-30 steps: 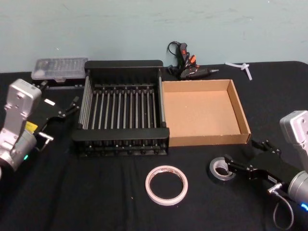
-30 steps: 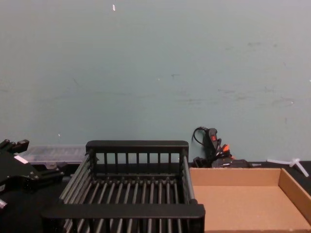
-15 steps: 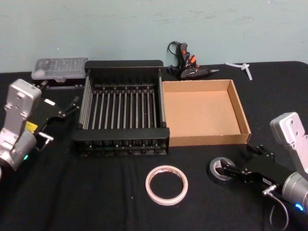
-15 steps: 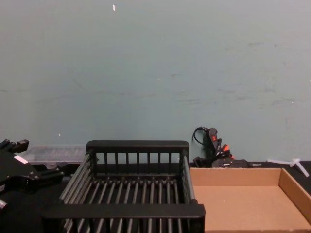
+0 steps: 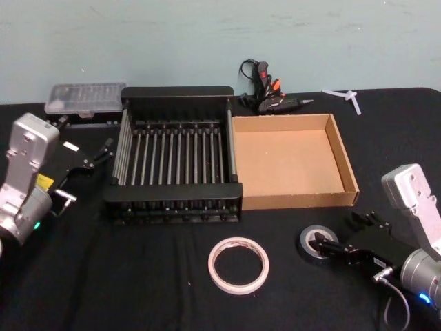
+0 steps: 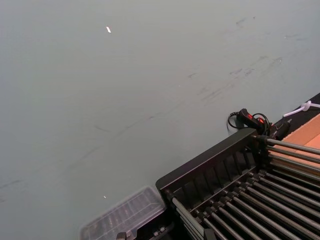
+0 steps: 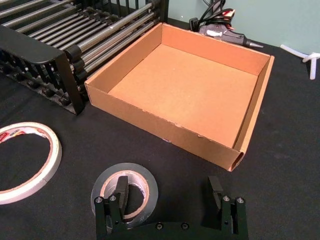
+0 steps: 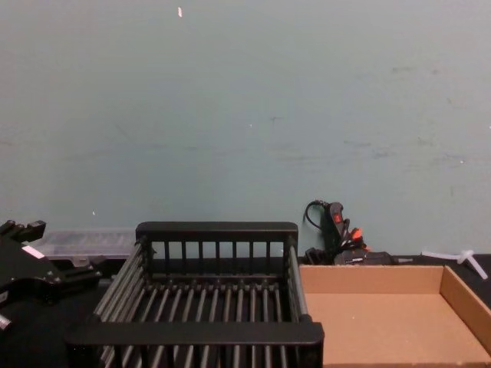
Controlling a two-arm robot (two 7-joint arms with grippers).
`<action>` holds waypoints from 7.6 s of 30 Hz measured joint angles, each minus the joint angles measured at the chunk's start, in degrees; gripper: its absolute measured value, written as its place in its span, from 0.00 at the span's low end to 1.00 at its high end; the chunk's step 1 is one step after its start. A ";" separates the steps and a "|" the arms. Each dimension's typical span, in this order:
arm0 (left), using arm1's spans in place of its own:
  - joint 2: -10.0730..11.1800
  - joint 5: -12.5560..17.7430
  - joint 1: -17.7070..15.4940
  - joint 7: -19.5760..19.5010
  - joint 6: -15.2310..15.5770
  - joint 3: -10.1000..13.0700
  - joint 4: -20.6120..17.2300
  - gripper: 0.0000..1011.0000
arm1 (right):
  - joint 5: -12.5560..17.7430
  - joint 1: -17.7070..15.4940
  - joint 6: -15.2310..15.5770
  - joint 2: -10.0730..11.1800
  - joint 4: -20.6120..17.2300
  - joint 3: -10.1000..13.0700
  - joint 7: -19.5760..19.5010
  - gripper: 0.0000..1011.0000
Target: Pick up the white tape and place it into the black box , Pick up the silver tape and place it into the brown box.
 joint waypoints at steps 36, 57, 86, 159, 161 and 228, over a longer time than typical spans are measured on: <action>0.00 0.00 0.00 0.00 0.00 0.00 0.00 0.99 | -2.25 0.10 0.67 -2.06 0.79 1.12 1.52 0.96; 0.00 0.00 0.00 0.00 0.00 0.00 0.00 0.99 | -2.11 0.10 0.59 -2.01 0.77 1.06 1.44 0.36; 0.00 0.00 0.00 0.00 0.00 0.00 0.00 0.99 | -2.35 -1.02 -1.43 -2.80 -1.26 3.69 3.91 0.12; 0.00 0.00 0.00 0.00 0.00 0.00 0.00 0.99 | -12.03 26.00 -10.16 -19.29 28.88 0.94 2.54 0.12; 0.00 0.00 0.00 0.00 0.00 0.00 0.00 0.99 | -12.01 26.01 -10.15 -19.28 28.84 0.95 2.54 0.12; 0.00 0.00 0.00 0.00 0.00 0.00 0.00 0.99 | -7.82 16.91 -9.26 -14.34 14.02 3.62 7.86 0.99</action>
